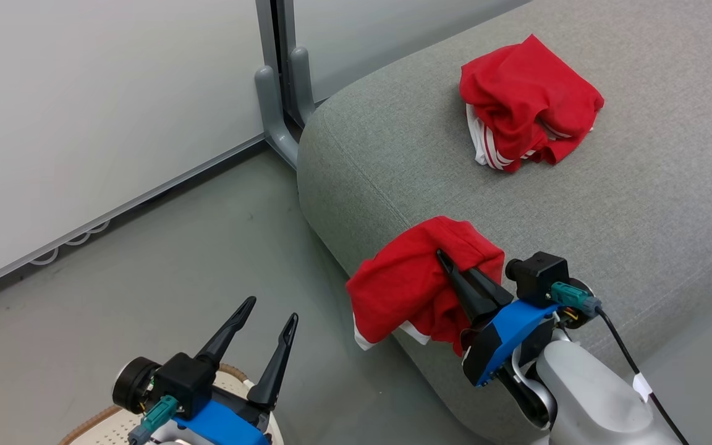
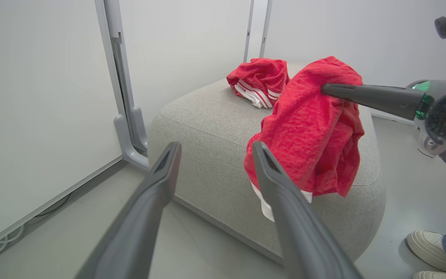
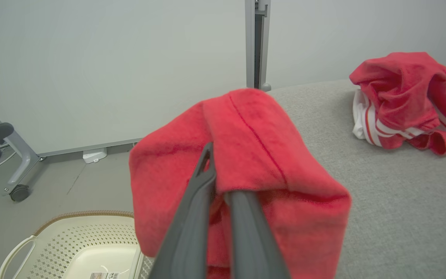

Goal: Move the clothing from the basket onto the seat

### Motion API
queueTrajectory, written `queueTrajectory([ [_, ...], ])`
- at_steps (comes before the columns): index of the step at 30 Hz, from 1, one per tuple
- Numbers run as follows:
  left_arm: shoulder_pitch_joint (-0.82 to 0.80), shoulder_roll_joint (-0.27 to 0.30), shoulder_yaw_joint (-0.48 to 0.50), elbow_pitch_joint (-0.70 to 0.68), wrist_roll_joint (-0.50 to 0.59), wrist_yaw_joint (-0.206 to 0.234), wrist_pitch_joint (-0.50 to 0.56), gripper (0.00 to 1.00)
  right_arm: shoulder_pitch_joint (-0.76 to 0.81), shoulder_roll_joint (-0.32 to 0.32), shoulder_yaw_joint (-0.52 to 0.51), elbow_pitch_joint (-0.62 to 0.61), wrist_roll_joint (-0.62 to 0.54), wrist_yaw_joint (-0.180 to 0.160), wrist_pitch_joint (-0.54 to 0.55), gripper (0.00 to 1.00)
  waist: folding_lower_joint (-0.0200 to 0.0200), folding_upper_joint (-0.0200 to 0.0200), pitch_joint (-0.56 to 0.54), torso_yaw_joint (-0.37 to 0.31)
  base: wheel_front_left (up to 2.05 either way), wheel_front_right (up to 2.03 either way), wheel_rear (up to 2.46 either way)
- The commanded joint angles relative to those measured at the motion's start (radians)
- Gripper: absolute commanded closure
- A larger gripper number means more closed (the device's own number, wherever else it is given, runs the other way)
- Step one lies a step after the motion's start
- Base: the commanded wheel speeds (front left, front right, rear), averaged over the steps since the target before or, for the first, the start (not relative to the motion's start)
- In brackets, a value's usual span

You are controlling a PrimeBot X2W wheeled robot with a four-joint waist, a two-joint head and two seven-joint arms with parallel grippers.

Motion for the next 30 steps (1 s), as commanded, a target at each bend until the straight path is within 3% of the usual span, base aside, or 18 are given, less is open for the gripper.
queueTrajectory([
  [1, 0.003, 0.005, 0.001, -0.004, 0.005, -0.005, -0.003, 0.0, 0.008, 0.001, -0.004, -0.008, -0.005, -0.001, 0.0, 1.0, 0.0, -0.0001, 0.002, 0.0, 0.0, 0.0, 0.0],
  [8, -0.01, 0.008, -0.006, -0.002, 0.005, -0.005, -0.003, 0.0, 0.009, 0.004, -0.038, -0.014, 0.0, -0.001, 0.003, 1.0, 0.0, -0.0001, 0.014, 0.015, 0.0, 0.0, 0.0],
  [14, -0.025, 0.016, -0.007, -0.014, 0.007, -0.005, -0.003, 0.0, -0.063, -0.039, -0.124, -0.034, -0.011, -0.001, 0.023, 1.0, 0.0, -0.0001, 0.055, 0.038, 0.0, 0.0, 0.0],
  [21, -0.089, 0.047, -0.044, -0.034, 0.017, -0.005, -0.003, 0.0, -0.201, -0.151, -0.263, -0.093, -0.022, -0.001, 0.075, 1.0, 0.0, -0.0001, 0.17, 0.085, 0.0, 0.0, 0.0],
  [30, -0.225, 0.103, -0.11, -0.076, 0.025, -0.005, -0.003, 0.0, -0.373, -0.307, -0.556, -0.179, -0.067, -0.001, 0.148, 1.0, 0.0, -0.0001, 0.367, 0.17, 0.0, 0.0, 0.0],
])
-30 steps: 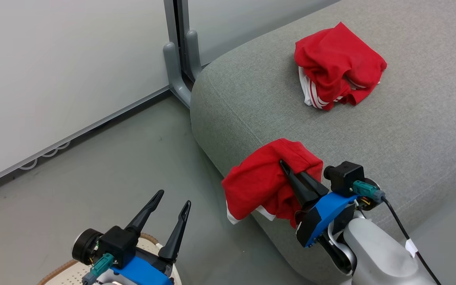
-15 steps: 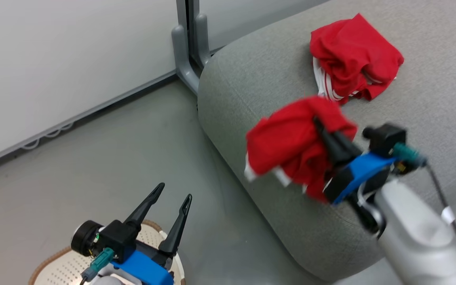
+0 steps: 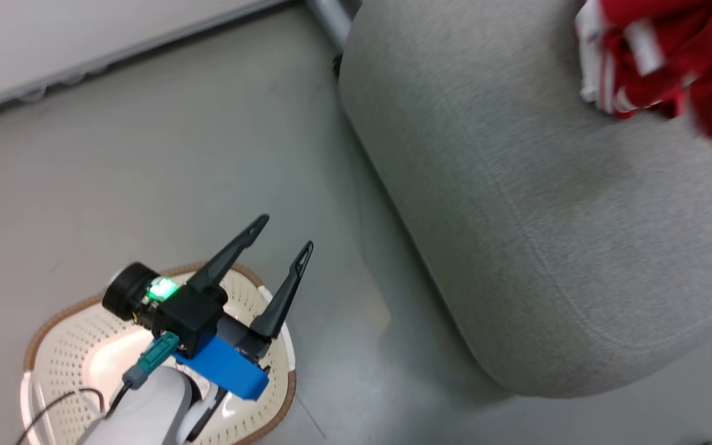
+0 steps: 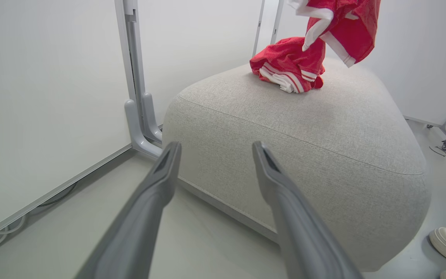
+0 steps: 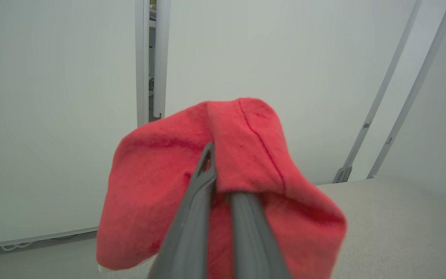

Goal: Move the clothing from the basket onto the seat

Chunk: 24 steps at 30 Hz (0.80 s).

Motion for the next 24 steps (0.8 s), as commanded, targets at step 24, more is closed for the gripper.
queueTrajectory([
  [24, -0.243, 0.029, -0.069, -0.071, 0.021, -0.004, -0.003, 0.0, 0.013, 0.016, -0.407, 0.159, -0.144, -0.001, -0.067, 1.0, -0.0002, 0.0, 0.33, 0.2, 0.0, 0.0, 0.0],
])
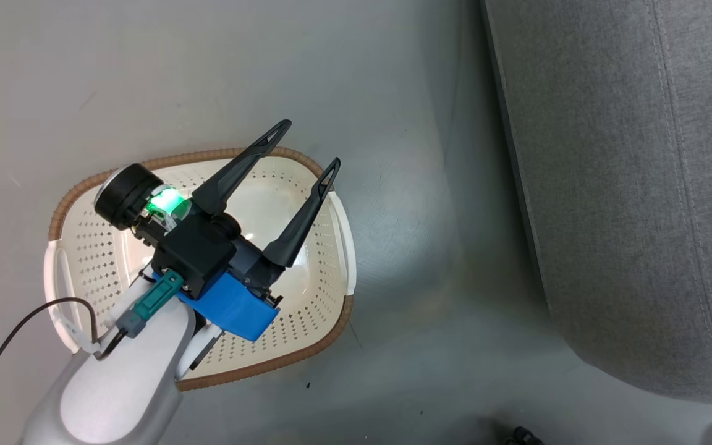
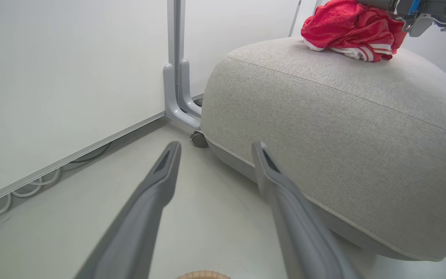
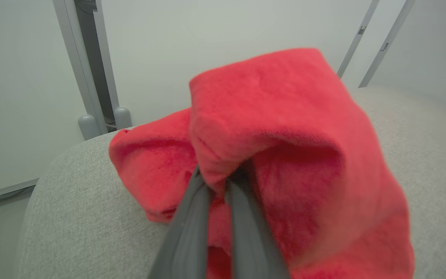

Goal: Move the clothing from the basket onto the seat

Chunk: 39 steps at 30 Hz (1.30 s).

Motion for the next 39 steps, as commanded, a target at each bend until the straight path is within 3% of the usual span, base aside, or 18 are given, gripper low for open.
queueTrajectory([
  [1, -0.008, -0.003, 0.004, 0.0, 0.004, -0.004, -0.003, 0.0, 0.0, 0.003, 0.001, 0.003, 0.002, -0.001, -0.008, 1.0, -0.0002, 0.0, -0.006, 0.002, 0.0, 0.0, 0.0],
  [2, -0.005, -0.004, 0.005, 0.003, 0.003, -0.004, -0.003, 0.0, -0.004, 0.001, 0.002, 0.006, 0.005, -0.001, -0.012, 0.95, -0.0002, 0.0, -0.01, 0.003, 0.0, 0.0, 0.0],
  [3, -0.002, -0.006, 0.007, 0.006, 0.002, -0.004, -0.003, 0.0, -0.005, -0.003, 0.004, 0.01, 0.005, -0.001, -0.017, 0.64, -0.0002, 0.0, -0.014, 0.005, 0.0, 0.0, 0.0],
  [4, 0.0, -0.009, 0.011, 0.007, 0.002, -0.004, -0.003, 0.0, -0.006, -0.007, 0.005, 0.012, 0.003, -0.001, -0.019, 0.4, -0.0002, 0.0, -0.019, 0.007, 0.0, 0.0, 0.0],
  [5, 0.004, -0.012, 0.016, 0.008, 0.0, -0.004, -0.003, 0.0, -0.006, -0.009, 0.006, 0.013, 0.002, -0.001, -0.021, 0.0, -0.0002, 0.0, -0.025, 0.009, 0.0, 0.0, 0.0],
  [15, 0.086, -0.068, 0.078, 0.052, -0.023, -0.004, -0.003, 0.0, 0.098, 0.015, 0.065, -0.029, -0.014, -0.001, -0.04, 0.0, -0.0002, 0.0, -0.159, 0.03, 0.0, 0.0, 0.0],
  [22, 0.213, -0.128, 0.157, 0.094, -0.056, -0.003, -0.003, 0.0, 0.272, 0.037, 0.148, -0.105, -0.044, -0.001, -0.019, 0.0, -0.0002, 0.0, -0.349, 0.065, 0.0, 0.0, 0.0],
  [32, 0.387, -0.195, 0.283, 0.142, -0.066, -0.003, -0.003, 0.0, 0.554, 0.104, 0.243, -0.364, -0.059, -0.001, 0.062, 0.0, -0.0002, 0.0, -0.563, 0.139, 0.0, 0.0, 0.0],
  [39, 0.473, -0.221, 0.351, 0.146, -0.053, -0.003, -0.003, 0.0, 0.74, 0.206, 0.273, -0.529, -0.094, -0.001, 0.097, 0.0, -0.0002, 0.0, -0.641, 0.198, 0.0, 0.0, 0.0],
])
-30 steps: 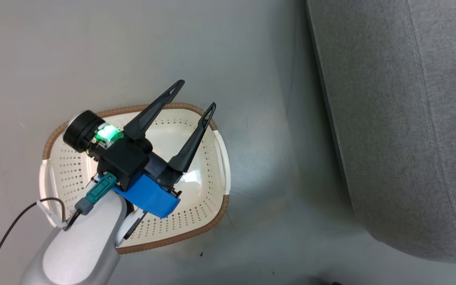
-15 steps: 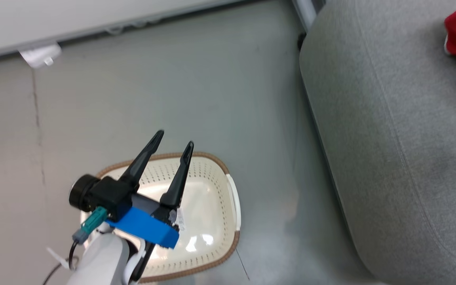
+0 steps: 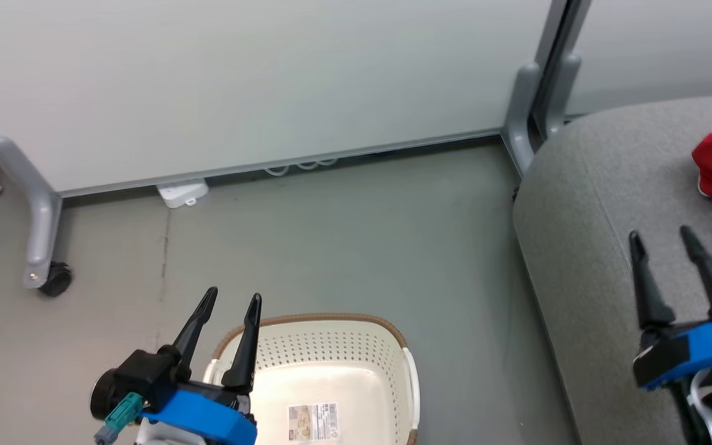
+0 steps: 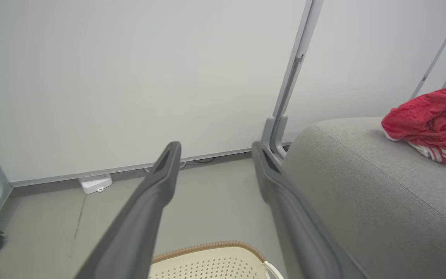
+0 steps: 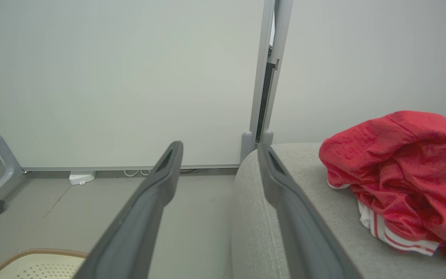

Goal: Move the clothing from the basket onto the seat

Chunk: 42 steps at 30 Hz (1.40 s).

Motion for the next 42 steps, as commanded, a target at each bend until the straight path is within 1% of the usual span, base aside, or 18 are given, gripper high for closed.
queueTrajectory([
  [1, 0.018, -0.002, 0.013, 0.001, 0.002, -0.002, -0.003, 0.0, 0.033, 0.019, 0.005, -0.013, -0.008, -0.001, 0.002, 0.0, 0.0002, 0.0, -0.032, 0.032, 0.0, 0.0, 0.0],
  [9, 0.074, 0.005, 0.066, 0.006, 0.007, -0.002, -0.003, 0.0, 0.144, 0.119, 0.029, -0.032, -0.055, -0.001, -0.022, 0.0, 0.0002, 0.0, -0.082, 0.07, 0.0, 0.0, 0.0],
  [16, 0.103, 0.013, 0.103, 0.011, 0.006, -0.002, -0.003, 0.0, 0.192, 0.178, 0.041, -0.003, -0.088, -0.001, -0.035, 0.0, 0.0002, 0.0, -0.107, 0.081, 0.0, 0.0, 0.0],
  [21, 0.108, 0.013, 0.11, 0.016, 0.008, -0.002, -0.003, 0.0, 0.2, 0.195, 0.04, 0.01, -0.095, -0.001, -0.044, 0.0, 0.0002, 0.0, -0.115, 0.083, 0.0, 0.0, 0.0],
  [42, 0.124, 0.008, 0.106, 0.031, -0.007, -0.002, -0.003, 0.0, 0.208, 0.215, 0.045, 0.026, -0.089, -0.001, -0.054, 0.0, 0.0002, 0.0, -0.131, 0.079, 0.0, 0.0, 0.0],
])
